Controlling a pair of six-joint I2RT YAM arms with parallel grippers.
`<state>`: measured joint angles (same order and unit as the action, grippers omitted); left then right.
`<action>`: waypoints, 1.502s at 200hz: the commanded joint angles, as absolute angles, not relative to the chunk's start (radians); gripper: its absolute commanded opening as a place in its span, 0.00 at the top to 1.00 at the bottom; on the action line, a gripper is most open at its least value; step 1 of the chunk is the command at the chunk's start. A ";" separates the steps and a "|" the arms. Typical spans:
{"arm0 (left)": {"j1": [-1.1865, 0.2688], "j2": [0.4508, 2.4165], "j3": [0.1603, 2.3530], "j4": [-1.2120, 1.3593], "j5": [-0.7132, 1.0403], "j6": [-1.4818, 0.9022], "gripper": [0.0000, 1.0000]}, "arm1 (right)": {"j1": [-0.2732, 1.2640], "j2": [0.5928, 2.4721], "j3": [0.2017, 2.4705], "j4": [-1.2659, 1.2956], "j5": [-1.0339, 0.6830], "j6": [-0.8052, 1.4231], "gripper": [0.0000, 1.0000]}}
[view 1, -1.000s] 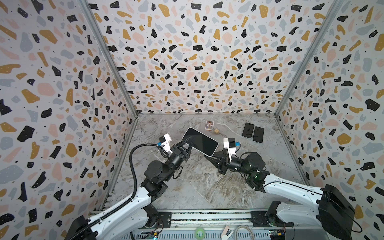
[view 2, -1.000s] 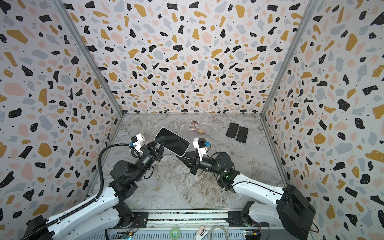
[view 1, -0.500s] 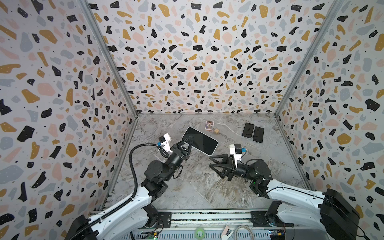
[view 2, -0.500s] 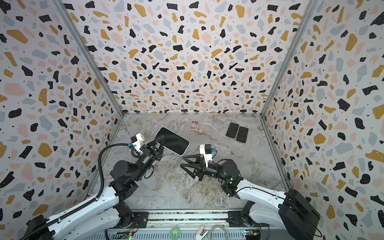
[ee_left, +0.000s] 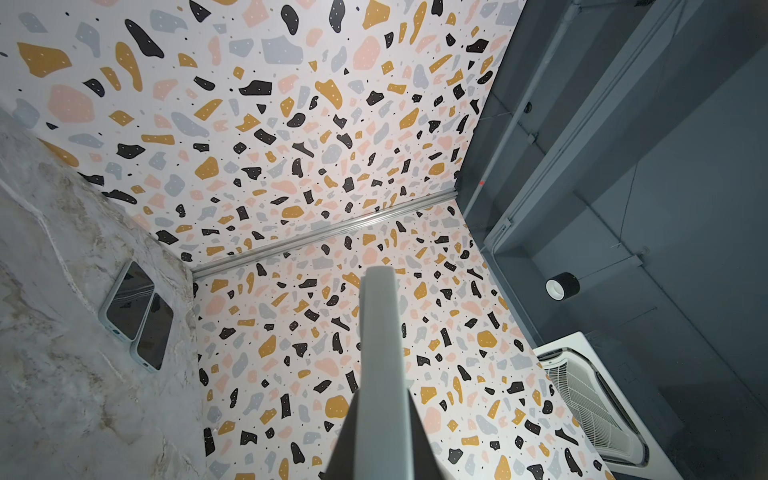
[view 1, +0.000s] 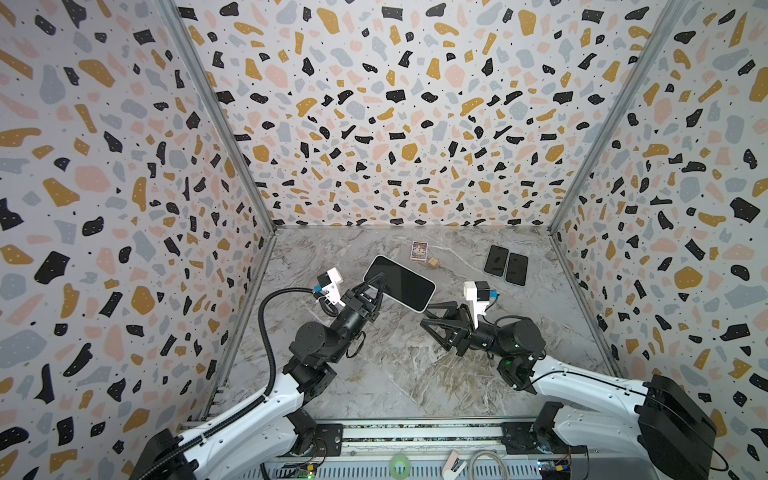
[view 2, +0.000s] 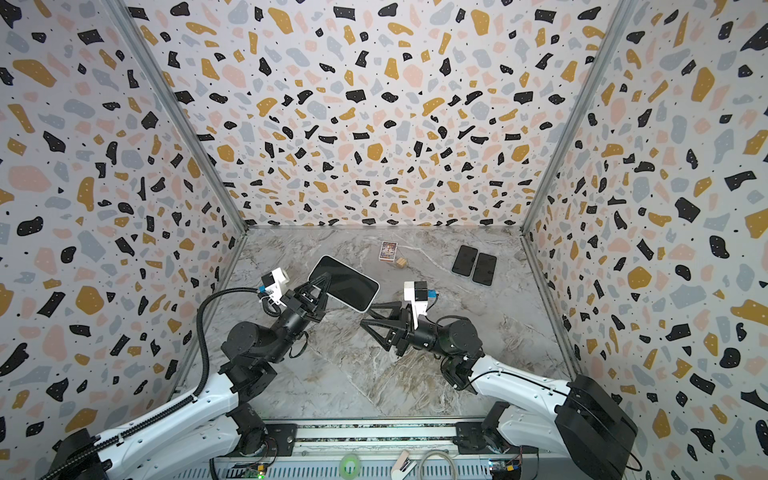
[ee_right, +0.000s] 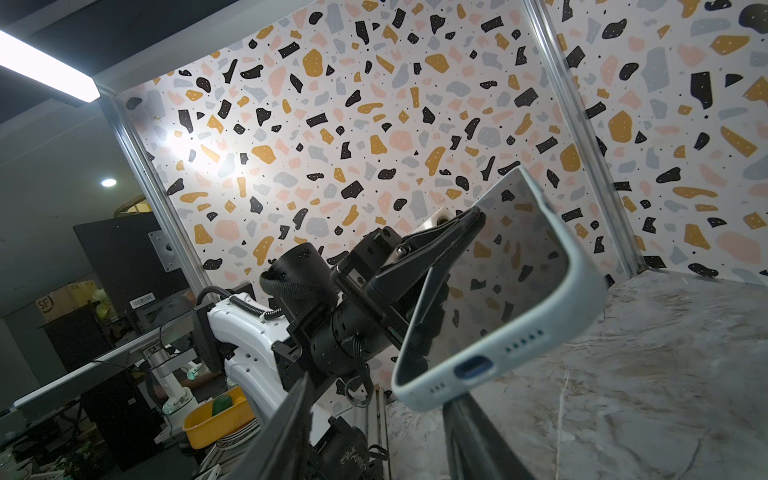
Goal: Take the phone out of the phone case
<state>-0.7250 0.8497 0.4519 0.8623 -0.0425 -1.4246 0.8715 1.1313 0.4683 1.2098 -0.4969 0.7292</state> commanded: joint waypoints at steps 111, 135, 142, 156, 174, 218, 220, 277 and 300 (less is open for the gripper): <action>-0.729 0.830 0.448 1.006 -0.049 -1.404 1.00 | 0.879 1.203 0.531 1.319 -0.476 0.786 0.70; -0.730 0.830 0.448 1.005 -0.048 -1.400 1.00 | 0.877 1.203 0.532 1.319 -0.478 0.785 0.77; -0.729 0.829 0.446 1.005 -0.049 -1.403 1.00 | 0.878 1.205 0.534 1.319 -0.485 0.784 0.79; -0.730 0.831 0.448 1.000 -0.051 -1.407 1.00 | 0.878 1.208 0.531 1.319 -0.488 0.783 0.84; -0.730 0.835 0.462 0.986 -0.044 -1.417 1.00 | 0.877 1.211 0.522 1.319 -0.495 0.763 0.88; -0.729 0.847 0.504 0.919 -0.017 -1.456 1.00 | 0.877 1.181 0.511 1.202 -0.496 0.649 0.91; -0.730 0.848 0.505 0.916 -0.017 -1.457 1.00 | 0.876 1.180 0.512 1.198 -0.495 0.645 0.91; -0.730 0.863 0.551 0.852 0.022 -1.473 1.00 | 0.867 1.125 0.569 0.955 -0.477 0.482 0.93; -0.730 0.869 0.555 0.847 0.039 -1.486 1.00 | 0.861 1.120 0.591 0.878 -0.457 0.437 0.93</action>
